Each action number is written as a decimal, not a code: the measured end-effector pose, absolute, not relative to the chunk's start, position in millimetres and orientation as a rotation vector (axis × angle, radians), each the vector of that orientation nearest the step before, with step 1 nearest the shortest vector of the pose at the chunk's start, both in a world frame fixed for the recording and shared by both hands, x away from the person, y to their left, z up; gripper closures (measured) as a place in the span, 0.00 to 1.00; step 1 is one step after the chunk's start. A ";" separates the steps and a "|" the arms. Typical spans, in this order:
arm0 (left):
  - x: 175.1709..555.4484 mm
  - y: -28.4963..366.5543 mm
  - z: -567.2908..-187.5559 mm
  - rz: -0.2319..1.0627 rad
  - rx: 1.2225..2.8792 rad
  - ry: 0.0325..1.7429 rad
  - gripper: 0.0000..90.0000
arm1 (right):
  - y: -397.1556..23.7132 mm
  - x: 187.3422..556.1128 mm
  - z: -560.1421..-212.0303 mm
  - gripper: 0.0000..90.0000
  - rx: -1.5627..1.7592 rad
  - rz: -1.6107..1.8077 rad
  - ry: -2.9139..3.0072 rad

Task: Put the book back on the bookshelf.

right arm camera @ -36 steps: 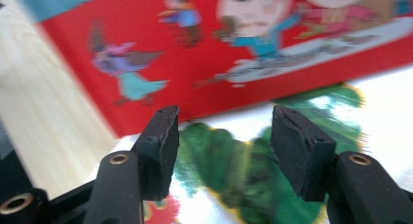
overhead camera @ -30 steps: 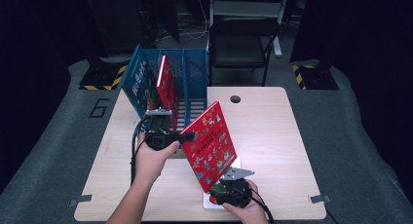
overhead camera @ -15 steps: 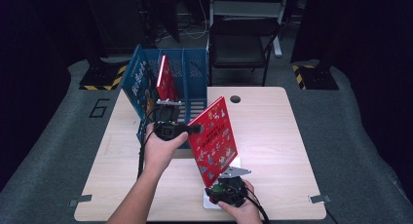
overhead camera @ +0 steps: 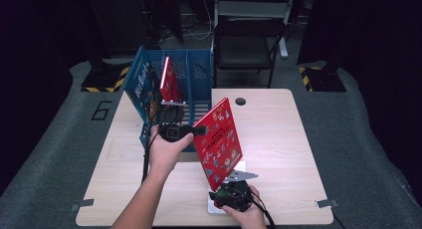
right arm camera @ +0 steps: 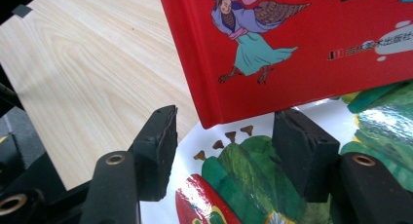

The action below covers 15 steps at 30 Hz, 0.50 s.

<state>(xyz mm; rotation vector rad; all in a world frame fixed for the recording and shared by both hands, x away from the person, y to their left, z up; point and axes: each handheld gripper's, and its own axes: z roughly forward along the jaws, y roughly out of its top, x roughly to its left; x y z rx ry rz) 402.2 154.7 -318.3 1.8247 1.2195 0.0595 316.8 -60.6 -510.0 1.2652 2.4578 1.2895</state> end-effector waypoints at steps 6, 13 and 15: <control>401.6 153.3 -317.0 0.070 1.824 1.225 0.88 | -63.6 321.8 -509.4 0.48 1.290 1.260 2.414; 403.5 155.8 -315.3 0.070 1.818 1.236 0.88 | -60.7 326.8 -509.6 0.49 1.306 1.268 2.397; 403.9 156.9 -315.2 0.063 1.810 1.238 0.88 | -61.2 327.5 -509.9 0.52 1.326 1.287 2.388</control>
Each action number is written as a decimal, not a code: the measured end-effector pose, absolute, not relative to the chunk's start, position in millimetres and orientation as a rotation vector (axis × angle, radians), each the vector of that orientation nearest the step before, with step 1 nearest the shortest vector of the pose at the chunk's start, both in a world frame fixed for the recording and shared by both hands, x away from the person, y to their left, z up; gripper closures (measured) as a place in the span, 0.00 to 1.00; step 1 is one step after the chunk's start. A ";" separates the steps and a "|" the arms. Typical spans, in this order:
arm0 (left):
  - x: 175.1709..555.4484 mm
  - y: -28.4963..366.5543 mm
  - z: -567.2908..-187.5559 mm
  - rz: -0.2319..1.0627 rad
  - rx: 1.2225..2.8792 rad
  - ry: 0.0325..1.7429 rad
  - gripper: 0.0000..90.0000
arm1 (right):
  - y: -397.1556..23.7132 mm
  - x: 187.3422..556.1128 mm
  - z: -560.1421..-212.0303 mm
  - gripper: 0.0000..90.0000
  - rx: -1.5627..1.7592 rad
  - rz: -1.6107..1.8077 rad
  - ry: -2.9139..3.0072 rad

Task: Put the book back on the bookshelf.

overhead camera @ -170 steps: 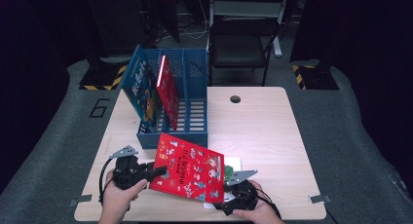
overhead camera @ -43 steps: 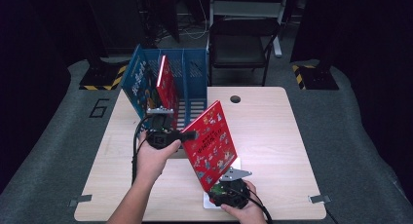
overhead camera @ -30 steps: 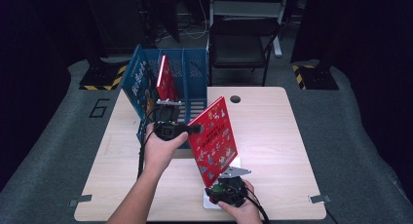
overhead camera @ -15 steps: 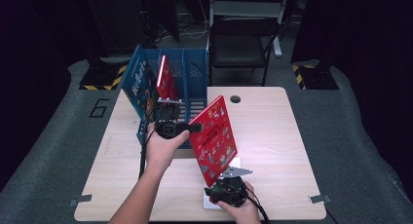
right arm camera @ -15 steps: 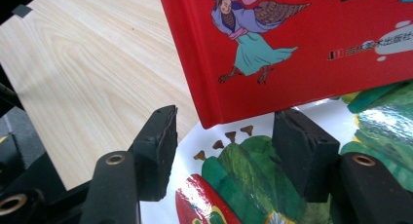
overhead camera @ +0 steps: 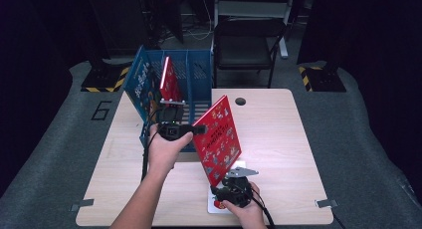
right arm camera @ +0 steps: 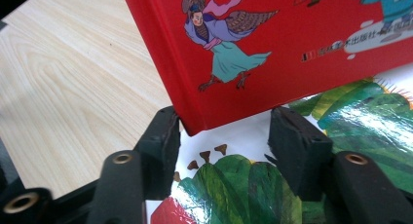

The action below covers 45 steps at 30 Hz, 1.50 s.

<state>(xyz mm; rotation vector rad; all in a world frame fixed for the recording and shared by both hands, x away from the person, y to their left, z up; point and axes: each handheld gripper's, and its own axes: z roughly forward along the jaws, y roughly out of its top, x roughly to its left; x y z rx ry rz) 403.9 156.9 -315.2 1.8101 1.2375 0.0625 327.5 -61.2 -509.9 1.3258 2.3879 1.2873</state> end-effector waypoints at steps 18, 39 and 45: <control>404.6 155.9 -299.2 0.074 1.821 1.190 0.88 | -76.7 335.8 -506.3 0.61 1.370 1.463 2.309; 407.7 164.0 -262.1 0.098 1.810 1.179 0.88 | -79.3 352.4 -479.7 0.61 1.269 1.522 2.233; 408.6 170.9 -256.4 0.101 1.799 1.190 0.88 | -74.2 356.7 -475.1 0.61 1.251 1.537 2.218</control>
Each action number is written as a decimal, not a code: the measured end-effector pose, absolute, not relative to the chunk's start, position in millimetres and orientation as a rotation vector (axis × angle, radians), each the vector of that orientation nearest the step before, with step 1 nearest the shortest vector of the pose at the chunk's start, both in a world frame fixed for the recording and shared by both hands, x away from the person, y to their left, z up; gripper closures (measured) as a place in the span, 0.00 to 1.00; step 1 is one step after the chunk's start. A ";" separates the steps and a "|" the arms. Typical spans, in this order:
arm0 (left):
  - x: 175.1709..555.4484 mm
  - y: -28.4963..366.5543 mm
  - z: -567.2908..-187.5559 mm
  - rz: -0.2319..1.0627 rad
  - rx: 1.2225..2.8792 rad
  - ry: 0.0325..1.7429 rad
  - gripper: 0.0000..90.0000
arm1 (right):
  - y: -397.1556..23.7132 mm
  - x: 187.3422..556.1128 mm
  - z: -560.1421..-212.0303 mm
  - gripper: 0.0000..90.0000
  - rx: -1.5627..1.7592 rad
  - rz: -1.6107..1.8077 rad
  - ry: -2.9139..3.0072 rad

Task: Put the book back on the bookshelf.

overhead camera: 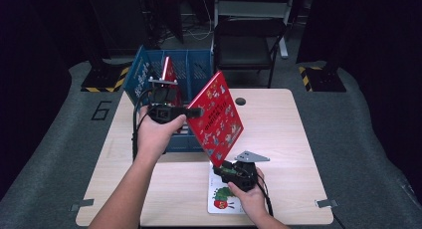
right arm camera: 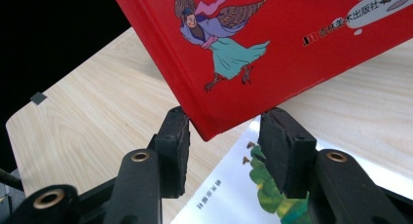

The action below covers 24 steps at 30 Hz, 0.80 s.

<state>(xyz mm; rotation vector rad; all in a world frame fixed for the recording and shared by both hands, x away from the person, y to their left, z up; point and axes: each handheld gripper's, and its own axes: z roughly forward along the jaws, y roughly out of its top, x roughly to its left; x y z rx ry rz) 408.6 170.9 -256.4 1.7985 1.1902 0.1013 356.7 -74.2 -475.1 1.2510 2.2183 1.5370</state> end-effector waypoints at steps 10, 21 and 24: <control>410.7 179.8 -245.8 0.114 1.789 1.205 0.88 | -67.7 364.0 -466.1 0.60 1.211 1.564 2.217; 410.6 186.8 -232.8 0.145 1.799 1.203 0.88 | -59.1 370.5 -456.1 0.60 1.190 1.575 2.223; 410.3 188.6 -229.3 0.138 1.799 1.207 0.88 | -57.0 371.3 -453.6 0.60 1.187 1.575 2.218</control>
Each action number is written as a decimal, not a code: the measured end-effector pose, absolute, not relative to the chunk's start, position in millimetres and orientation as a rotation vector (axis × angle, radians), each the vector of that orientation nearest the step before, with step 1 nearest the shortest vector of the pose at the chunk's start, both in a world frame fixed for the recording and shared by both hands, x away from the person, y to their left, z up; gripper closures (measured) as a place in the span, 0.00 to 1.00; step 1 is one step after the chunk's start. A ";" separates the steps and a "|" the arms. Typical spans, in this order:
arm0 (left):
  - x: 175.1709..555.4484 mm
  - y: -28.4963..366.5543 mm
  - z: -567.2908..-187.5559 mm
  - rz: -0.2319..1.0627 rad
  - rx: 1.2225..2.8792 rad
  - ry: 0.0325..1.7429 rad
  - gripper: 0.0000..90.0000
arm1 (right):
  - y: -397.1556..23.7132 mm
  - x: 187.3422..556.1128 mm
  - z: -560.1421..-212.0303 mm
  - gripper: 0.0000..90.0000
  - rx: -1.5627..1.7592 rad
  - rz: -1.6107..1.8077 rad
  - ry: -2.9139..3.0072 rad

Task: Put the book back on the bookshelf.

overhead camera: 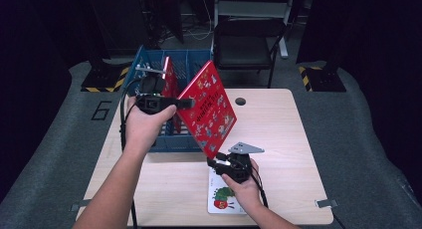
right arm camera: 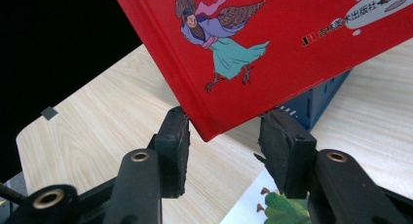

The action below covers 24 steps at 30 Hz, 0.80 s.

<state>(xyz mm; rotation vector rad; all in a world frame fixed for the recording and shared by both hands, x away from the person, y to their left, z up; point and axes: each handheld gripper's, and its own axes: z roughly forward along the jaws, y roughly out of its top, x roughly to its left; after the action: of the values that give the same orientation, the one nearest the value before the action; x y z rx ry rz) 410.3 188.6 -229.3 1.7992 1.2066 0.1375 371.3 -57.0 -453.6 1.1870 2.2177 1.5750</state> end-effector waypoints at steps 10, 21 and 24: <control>411.4 200.4 -218.4 0.152 1.786 1.225 0.88 | -48.1 377.1 -443.9 0.60 1.151 1.590 2.214; 409.1 209.2 -209.5 0.189 1.797 1.234 0.87 | -33.9 384.6 -438.0 0.60 1.138 1.601 2.246; 407.7 212.1 -207.1 0.193 1.803 1.231 0.87 | -29.7 386.6 -434.7 0.60 1.147 1.598 2.251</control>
<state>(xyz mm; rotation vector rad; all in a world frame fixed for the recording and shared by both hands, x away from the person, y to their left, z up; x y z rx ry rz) 407.7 212.1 -207.1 1.8030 1.2306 0.1934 386.6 -29.7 -434.7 1.1470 2.2508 1.5983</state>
